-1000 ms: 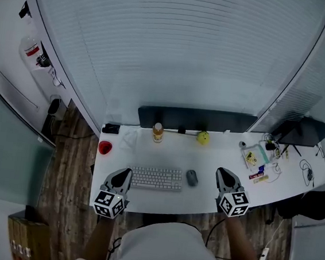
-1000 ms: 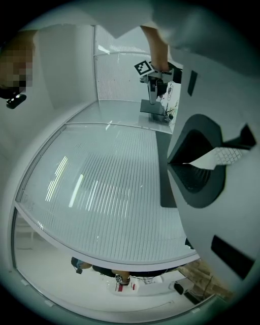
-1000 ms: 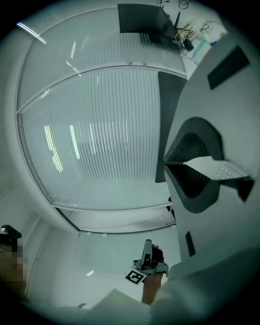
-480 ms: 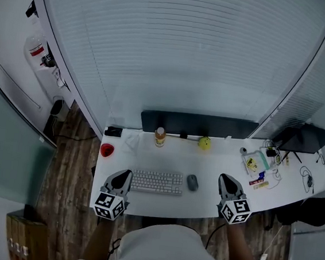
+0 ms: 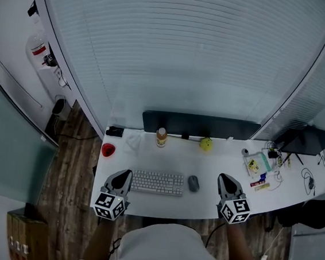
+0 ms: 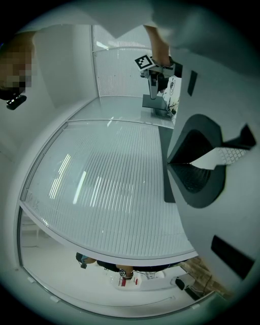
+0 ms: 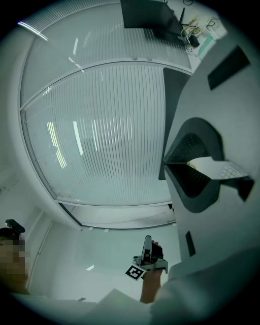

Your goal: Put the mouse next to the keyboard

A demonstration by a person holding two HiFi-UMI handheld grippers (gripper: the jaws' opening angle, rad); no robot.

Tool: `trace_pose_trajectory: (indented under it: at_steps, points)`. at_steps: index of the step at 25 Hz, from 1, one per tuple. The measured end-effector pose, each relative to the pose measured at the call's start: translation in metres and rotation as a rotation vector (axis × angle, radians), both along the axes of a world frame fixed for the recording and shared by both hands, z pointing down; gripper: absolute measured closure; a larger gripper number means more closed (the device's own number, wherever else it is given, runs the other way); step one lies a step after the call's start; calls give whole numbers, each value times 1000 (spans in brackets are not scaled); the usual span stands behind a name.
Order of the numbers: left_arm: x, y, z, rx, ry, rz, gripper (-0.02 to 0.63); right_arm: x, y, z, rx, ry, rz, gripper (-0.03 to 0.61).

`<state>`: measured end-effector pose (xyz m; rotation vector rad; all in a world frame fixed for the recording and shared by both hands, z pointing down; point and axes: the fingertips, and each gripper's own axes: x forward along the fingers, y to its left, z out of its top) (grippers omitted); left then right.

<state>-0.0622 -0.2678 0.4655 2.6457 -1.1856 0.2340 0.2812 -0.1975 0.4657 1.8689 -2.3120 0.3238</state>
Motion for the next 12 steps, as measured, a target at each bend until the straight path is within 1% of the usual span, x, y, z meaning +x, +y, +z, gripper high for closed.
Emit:
trace_pose_trajectory:
  at_steps: [12]
  points:
    - [-1,-1,3,-3,-1,-9,595,-4,-4,3,0,-8,-15,540]
